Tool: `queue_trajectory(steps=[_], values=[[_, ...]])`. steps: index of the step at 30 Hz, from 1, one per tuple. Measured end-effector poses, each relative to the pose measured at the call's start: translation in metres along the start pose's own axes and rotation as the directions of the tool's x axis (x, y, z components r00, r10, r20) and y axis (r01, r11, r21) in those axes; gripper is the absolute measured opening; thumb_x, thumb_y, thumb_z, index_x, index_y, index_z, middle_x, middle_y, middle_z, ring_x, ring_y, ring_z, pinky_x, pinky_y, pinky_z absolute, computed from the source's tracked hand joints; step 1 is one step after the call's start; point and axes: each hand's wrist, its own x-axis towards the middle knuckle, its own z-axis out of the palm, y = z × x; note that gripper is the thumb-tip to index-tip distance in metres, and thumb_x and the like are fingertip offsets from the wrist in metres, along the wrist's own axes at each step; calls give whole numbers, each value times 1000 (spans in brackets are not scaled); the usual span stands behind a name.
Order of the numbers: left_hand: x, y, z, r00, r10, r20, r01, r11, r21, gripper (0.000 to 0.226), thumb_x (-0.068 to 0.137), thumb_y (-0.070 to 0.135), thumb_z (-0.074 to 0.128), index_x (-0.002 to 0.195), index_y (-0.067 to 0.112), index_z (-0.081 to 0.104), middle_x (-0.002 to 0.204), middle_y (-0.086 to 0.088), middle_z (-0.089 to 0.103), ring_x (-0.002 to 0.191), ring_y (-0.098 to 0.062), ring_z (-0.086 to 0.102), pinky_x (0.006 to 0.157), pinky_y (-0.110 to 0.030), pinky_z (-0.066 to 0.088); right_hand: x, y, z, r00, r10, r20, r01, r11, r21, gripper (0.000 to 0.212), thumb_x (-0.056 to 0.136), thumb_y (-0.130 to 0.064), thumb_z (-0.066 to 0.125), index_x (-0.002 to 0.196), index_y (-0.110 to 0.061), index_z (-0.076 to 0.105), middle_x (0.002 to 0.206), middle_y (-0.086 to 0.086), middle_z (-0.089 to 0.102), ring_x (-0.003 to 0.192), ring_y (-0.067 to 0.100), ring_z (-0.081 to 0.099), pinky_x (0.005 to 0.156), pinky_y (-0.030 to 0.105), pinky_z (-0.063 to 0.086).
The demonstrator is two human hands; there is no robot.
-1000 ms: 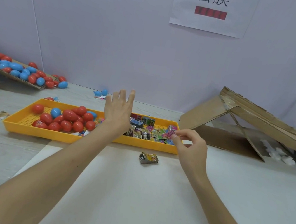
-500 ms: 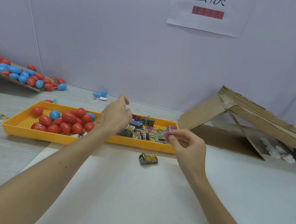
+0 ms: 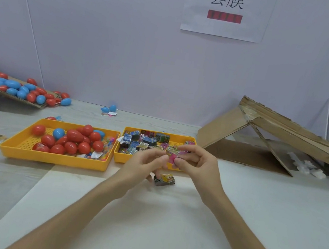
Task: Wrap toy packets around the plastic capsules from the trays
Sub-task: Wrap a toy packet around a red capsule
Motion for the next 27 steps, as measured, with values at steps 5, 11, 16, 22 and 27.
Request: queue_trajectory(steps=[5, 11, 16, 22, 27], values=[[-3, -1, 3, 995, 71, -70, -68, 996, 50, 10, 96, 25, 67, 94, 18, 73, 77, 5, 69, 66, -12, 62, 59, -25, 48, -1, 1, 3, 1000, -5, 22, 5, 999, -38, 26, 84, 3, 76, 100, -18, 74, 78, 7, 77, 77, 18, 75, 71, 24, 57], [-7, -3, 3, 988, 62, -144, -56, 997, 43, 16, 97, 19, 66, 87, 8, 74, 69, 0, 65, 60, -12, 57, 57, -24, 44, -1, 2, 8, 998, 24, 63, -22, 999, -36, 17, 89, -2, 73, 103, -11, 71, 79, 11, 77, 69, 24, 75, 63, 24, 56], [-7, -3, 5, 983, 82, -167, -74, 996, 58, 20, 97, 21, 66, 87, 6, 75, 68, 0, 65, 57, -12, 55, 54, -20, 43, -1, 4, 6, 997, -13, 77, 22, 993, -117, 13, 91, -10, 73, 103, -14, 72, 81, 8, 76, 69, 25, 74, 63, 24, 55], [-6, -5, 4, 977, 98, -189, -83, 993, 83, 23, 97, 24, 66, 75, 19, 71, 61, 7, 65, 54, -5, 55, 52, -13, 42, -4, 6, 8, 987, -57, 150, 94, 962, -255, 30, 76, -17, 87, 101, -26, 72, 95, -8, 73, 78, 20, 73, 70, 38, 61], [-6, -8, 4, 973, 107, -202, -86, 990, 113, 26, 96, 25, 66, 71, 22, 70, 61, 8, 65, 53, -4, 55, 52, -11, 41, -5, 4, 9, 985, -89, 150, 131, 947, -294, 36, 72, -24, 89, 102, -31, 70, 97, -12, 70, 71, 12, 67, 68, 42, 60]])
